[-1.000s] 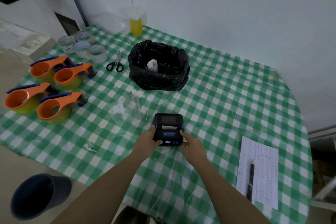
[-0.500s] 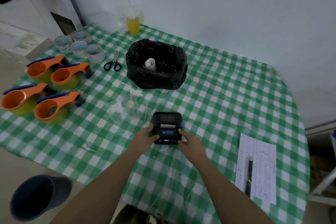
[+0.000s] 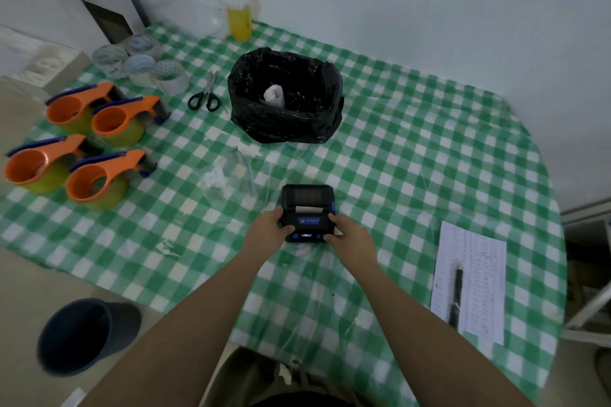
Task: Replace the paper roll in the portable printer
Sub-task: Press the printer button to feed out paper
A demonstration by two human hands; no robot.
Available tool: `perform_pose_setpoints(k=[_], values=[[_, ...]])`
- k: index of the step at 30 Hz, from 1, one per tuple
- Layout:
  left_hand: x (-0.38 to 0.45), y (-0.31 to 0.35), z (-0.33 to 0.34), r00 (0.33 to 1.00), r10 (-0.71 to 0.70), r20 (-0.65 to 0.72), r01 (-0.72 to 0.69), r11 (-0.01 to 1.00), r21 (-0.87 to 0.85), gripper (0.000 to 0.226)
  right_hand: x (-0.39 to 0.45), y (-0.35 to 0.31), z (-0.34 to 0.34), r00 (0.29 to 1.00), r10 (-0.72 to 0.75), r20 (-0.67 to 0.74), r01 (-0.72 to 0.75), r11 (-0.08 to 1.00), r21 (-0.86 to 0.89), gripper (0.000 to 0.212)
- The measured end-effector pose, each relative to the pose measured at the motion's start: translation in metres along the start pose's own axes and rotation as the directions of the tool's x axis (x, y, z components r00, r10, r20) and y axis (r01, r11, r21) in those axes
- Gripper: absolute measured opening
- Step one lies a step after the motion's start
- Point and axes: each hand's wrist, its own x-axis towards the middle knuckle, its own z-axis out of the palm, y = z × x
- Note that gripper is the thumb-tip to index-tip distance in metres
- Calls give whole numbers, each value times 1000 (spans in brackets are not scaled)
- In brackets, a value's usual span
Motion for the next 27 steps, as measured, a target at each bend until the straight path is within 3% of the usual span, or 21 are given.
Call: perform_pose_setpoints(k=[27], values=[[-3,4,-4,999,22,30,-23,998,54,42,-1,-5,1,999,40,-6,-39,999,12,46]])
